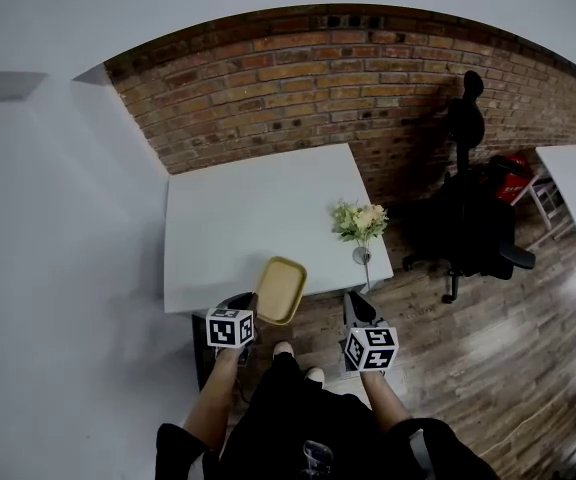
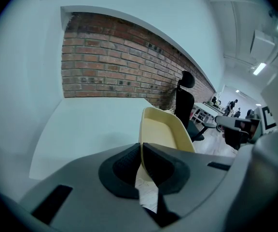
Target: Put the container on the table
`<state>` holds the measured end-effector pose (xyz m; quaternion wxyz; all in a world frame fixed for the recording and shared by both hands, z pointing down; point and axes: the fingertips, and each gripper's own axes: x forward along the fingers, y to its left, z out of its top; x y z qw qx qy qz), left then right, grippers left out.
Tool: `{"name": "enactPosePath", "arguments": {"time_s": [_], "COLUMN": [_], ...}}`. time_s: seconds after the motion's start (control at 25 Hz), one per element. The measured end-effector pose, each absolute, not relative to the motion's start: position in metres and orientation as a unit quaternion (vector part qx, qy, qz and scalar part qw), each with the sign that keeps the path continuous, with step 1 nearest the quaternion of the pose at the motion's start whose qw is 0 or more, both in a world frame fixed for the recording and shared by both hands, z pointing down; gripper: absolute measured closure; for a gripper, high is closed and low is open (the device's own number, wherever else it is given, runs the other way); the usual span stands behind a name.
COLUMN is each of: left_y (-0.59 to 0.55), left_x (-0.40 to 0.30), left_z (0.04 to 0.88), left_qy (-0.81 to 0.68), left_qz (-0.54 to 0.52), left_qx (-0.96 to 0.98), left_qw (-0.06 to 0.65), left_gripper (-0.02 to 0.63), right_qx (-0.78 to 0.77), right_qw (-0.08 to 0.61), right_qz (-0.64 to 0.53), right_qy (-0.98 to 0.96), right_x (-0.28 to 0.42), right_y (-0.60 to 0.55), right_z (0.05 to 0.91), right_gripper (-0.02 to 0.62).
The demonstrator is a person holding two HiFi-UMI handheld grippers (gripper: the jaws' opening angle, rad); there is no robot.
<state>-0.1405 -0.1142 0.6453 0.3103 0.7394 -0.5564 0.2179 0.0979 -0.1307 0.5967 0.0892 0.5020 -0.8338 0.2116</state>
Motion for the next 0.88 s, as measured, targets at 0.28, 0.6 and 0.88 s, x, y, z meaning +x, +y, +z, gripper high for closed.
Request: {"name": "enactPosePath", "arguments": {"time_s": [0.28, 0.6, 0.88], "left_y": [-0.146, -0.214, -0.282], "left_x": [-0.136, -0.135, -0.140], "left_z": [0.655, 0.660, 0.658], "left_qy": [-0.547, -0.537, -0.528], "left_qz": [0.216, 0.210, 0.204], "left_qx": [0.744, 0.755, 0.764], "left_qw": [0.317, 0.314, 0.309], "left_gripper": [0.578, 0.578, 0.578], "right_qx": [0.502, 0.514, 0.519], "right_qw": [0.099, 0.107, 0.108], "right_qz": [0.211, 0.210, 0.206], "right_qy": [-0.833, -0.825, -0.822], "right_x": [0.094, 0.096, 0.078], "right_y": [-0.156, -0.204, -0.261], "right_z": [0.600, 0.603, 0.599], "right_gripper": [0.571, 0.571, 0.571]}}
